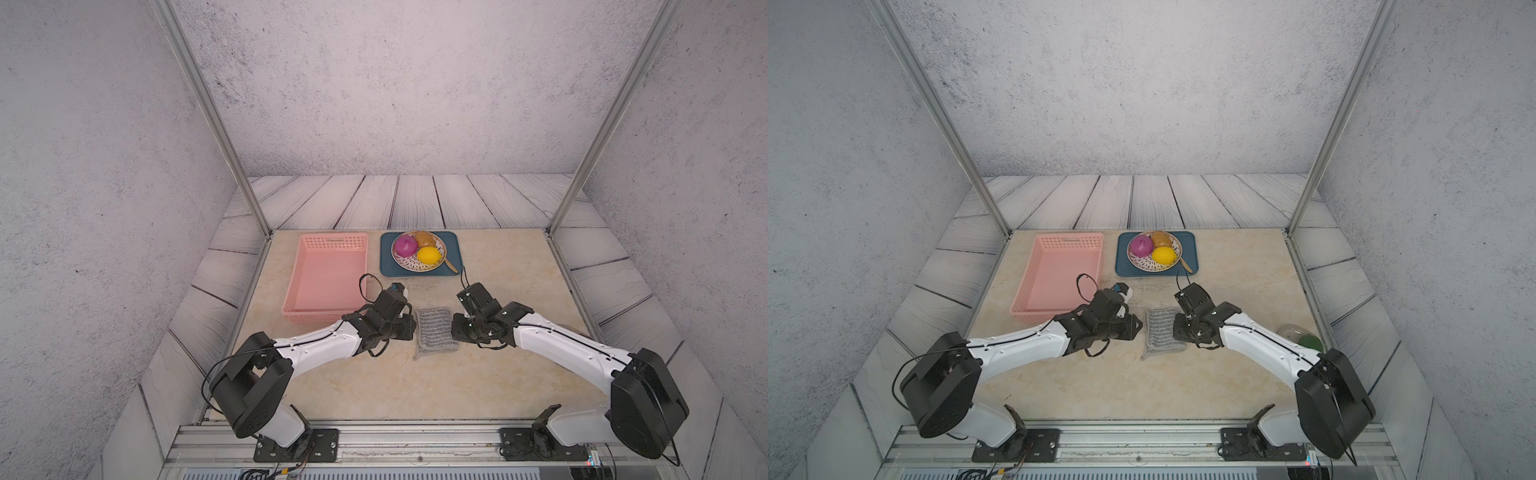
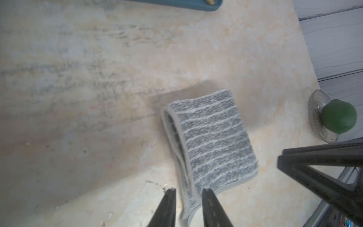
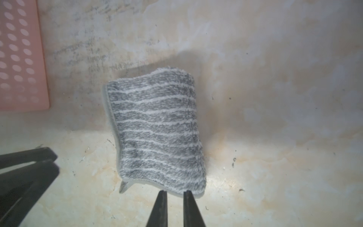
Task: Fold the square dishcloth
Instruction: Smooth out the cleaning item at the center of the board.
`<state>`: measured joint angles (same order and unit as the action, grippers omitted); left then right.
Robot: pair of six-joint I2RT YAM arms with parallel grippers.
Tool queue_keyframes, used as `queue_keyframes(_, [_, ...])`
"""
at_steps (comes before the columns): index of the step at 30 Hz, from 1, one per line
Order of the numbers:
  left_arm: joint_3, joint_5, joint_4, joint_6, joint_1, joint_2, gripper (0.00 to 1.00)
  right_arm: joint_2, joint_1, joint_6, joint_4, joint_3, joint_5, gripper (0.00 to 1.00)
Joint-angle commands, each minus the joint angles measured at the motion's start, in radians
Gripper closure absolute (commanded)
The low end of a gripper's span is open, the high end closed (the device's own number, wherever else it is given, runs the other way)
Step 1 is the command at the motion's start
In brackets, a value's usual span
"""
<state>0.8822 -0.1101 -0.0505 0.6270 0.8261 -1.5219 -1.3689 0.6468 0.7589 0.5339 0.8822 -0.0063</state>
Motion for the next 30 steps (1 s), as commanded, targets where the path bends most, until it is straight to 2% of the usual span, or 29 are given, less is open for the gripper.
queue_keyframes(1, [0.050,-0.033,-0.048,-0.078,0.032,-0.048,0.69,-0.004,-0.003,-0.001,-0.004,-0.011,0.008,0.85])
queue_keyframes(7, [0.091,-0.109,-0.033,-0.078,0.043,-0.160,0.69,-0.039,-0.003,0.000,-0.028,-0.028,-0.019,0.84])
queue_keyframes(20, [0.041,-0.105,-0.011,-0.075,0.035,-0.273,0.71,-0.131,-0.003,0.006,-0.122,-0.101,-0.018,0.82])
queue_keyframes(25, [0.025,-0.122,0.007,-0.077,0.019,-0.303,0.76,-0.155,-0.004,0.014,-0.138,-0.124,-0.016,0.82])
queue_keyframes(30, [0.014,-0.151,0.014,-0.081,0.015,-0.265,0.76,-0.120,-0.004,0.011,-0.100,-0.112,-0.006,0.83])
